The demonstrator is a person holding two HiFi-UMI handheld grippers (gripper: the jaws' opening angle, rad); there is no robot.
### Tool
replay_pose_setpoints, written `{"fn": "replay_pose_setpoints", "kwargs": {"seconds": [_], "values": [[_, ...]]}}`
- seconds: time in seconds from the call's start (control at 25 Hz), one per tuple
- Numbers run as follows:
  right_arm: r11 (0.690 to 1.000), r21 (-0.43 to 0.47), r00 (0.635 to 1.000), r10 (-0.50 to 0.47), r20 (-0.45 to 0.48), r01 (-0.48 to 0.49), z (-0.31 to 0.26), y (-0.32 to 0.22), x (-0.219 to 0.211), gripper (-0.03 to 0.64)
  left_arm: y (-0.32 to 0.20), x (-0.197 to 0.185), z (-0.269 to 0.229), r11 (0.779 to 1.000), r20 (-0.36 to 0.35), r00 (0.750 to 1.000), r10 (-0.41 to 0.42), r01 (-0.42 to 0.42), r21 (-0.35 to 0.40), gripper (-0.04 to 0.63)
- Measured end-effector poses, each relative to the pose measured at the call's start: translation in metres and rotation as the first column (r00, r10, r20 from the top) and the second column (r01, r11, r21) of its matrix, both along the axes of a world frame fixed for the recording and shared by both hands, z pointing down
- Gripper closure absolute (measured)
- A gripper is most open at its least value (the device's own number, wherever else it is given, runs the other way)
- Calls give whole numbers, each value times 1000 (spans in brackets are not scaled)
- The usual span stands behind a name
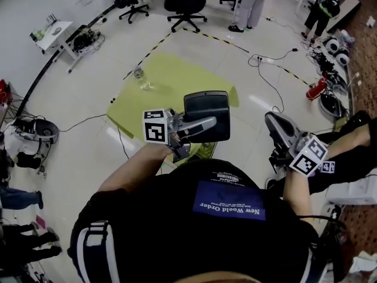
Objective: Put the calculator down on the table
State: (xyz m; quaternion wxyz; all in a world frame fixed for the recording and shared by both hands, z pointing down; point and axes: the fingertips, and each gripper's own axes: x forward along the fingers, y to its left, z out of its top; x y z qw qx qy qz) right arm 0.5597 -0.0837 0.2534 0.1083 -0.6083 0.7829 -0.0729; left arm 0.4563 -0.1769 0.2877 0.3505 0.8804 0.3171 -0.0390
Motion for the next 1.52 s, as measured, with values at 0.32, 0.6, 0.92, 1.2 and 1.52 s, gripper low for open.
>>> {"fn": "replay_pose_setpoints", "kwargs": {"seconds": [0.32,0.6,0.92,1.2,1.52], "values": [[979,-74,981,-191,-23,189,12,-147,29,630,-122,30,13,981,54,981,-188,191,-48,465],[925,-63,927,-374,19,375,9,-243,45,629,-184,34,17,913,84,915,-395,402,-77,465],[865,-38,865,-501,-21,501,-2,-276,1,630,-201,-6,11,850,90,850,-519,524,-45,465],[866,-52,866,-499,-35,497,-3,-293,-3,630,-230,-9,24,846,127,841,-526,532,-21,465],[883,-137,892,-451,12,448,77,-372,-3,630,-329,8,156,848,323,802,-502,530,1,465]]}}
